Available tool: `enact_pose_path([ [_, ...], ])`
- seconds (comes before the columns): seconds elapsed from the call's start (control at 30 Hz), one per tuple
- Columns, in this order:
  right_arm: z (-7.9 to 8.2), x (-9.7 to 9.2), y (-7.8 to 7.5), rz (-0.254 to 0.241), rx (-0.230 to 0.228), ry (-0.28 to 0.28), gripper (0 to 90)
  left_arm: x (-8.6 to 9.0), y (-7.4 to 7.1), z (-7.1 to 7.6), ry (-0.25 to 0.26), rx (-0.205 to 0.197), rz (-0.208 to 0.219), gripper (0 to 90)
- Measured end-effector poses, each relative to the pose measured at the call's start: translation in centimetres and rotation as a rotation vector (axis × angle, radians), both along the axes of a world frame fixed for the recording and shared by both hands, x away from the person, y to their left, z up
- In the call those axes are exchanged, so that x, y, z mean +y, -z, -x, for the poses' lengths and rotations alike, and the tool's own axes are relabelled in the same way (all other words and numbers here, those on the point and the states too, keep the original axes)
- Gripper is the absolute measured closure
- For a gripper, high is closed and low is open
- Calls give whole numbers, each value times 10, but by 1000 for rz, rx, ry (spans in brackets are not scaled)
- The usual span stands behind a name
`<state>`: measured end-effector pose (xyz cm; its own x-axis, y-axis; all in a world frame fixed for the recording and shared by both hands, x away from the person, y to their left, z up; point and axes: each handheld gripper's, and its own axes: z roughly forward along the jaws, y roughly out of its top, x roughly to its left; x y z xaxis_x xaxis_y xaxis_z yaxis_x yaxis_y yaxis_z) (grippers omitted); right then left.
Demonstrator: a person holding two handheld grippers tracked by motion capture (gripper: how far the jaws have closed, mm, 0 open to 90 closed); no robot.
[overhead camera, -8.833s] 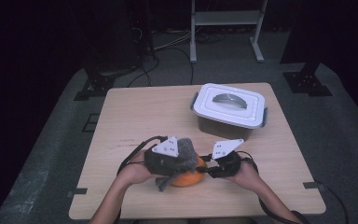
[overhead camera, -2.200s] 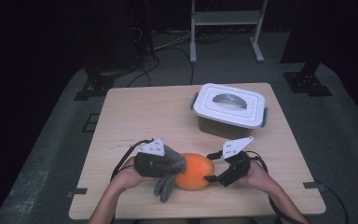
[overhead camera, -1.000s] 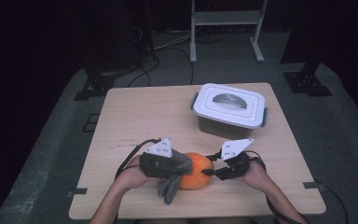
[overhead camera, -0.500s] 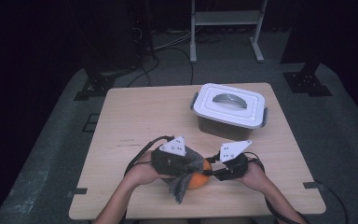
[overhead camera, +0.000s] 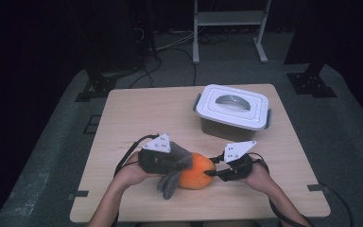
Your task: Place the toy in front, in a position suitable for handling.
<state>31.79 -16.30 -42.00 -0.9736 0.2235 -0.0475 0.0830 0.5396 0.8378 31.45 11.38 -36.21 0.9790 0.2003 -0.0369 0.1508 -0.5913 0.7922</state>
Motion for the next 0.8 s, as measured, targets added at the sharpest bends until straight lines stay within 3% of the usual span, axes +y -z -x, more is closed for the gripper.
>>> enact_pose_path([
  [0.13, 1, 1, 0, 1, -5, -1, 582, -29, -8, 1, 64, -9, 17, 759],
  [0.17, 2, 1, 0, -6, 3, -3, 582, -38, -8, 2, 81, -15, 2, 759],
  [0.27, 3, 0, 1, 0, -1, -10, 583, -53, -2, 0, 84, -14, -44, 758],
  [0.33, 1, -3, 4, 1, 5, -9, 585, -55, 3, -5, 70, 12, -33, 759],
  [0.5, 0, -7, 6, -13, 20, -6, 591, -43, 2, -6, 51, 13, -9, 759],
  [0.7, 0, -10, 7, -1, 8, -15, 591, -8, 3, -5, -17, 15, 18, 756],
  [0.8, -4, -18, 8, -6, 32, 3, 584, 4, 9, -6, -38, 23, 20, 752],
])
